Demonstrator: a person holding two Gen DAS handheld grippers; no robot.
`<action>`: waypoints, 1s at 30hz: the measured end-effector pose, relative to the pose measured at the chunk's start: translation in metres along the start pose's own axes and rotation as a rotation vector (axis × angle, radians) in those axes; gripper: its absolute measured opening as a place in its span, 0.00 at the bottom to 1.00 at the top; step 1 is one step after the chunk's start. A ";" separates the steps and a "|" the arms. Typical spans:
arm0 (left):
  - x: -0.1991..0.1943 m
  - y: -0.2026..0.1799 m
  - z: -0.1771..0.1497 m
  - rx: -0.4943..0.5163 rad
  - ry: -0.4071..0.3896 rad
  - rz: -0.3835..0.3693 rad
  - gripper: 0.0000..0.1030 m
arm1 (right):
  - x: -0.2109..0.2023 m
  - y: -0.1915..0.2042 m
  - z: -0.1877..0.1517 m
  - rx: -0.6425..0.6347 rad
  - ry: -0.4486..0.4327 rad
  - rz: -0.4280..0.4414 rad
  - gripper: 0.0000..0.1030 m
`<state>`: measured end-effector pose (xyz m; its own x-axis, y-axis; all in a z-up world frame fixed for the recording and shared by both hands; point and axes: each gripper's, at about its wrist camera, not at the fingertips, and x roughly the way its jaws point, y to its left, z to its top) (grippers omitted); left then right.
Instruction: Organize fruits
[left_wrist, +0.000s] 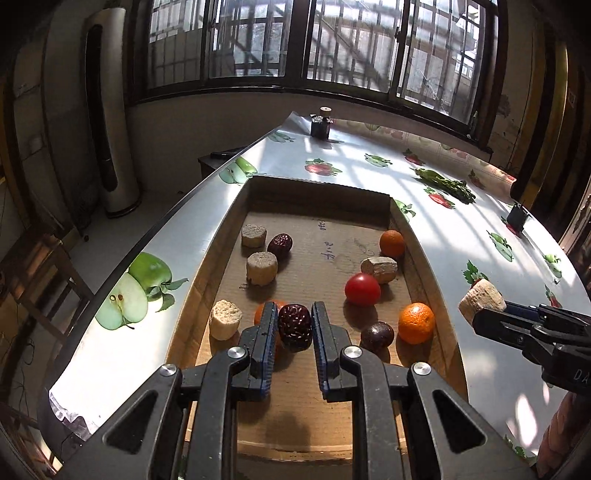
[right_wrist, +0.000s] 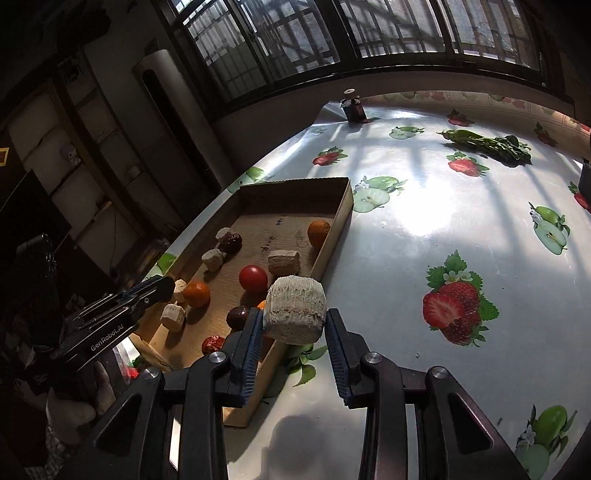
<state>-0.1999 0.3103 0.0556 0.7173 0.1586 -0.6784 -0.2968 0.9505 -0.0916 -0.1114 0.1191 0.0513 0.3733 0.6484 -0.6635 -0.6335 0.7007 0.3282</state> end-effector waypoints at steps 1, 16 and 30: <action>0.001 0.002 0.000 -0.004 0.002 0.003 0.18 | 0.006 0.009 -0.001 -0.024 0.006 -0.007 0.36; -0.019 0.030 0.008 -0.150 -0.040 0.030 0.53 | 0.040 0.063 -0.015 -0.168 0.028 0.005 0.45; -0.042 -0.015 0.010 -0.041 -0.123 0.246 0.88 | -0.028 0.001 -0.026 0.116 -0.115 -0.131 0.63</action>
<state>-0.2196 0.2922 0.0924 0.6911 0.4171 -0.5902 -0.4950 0.8682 0.0339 -0.1405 0.0940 0.0525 0.5267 0.5743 -0.6267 -0.4947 0.8066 0.3235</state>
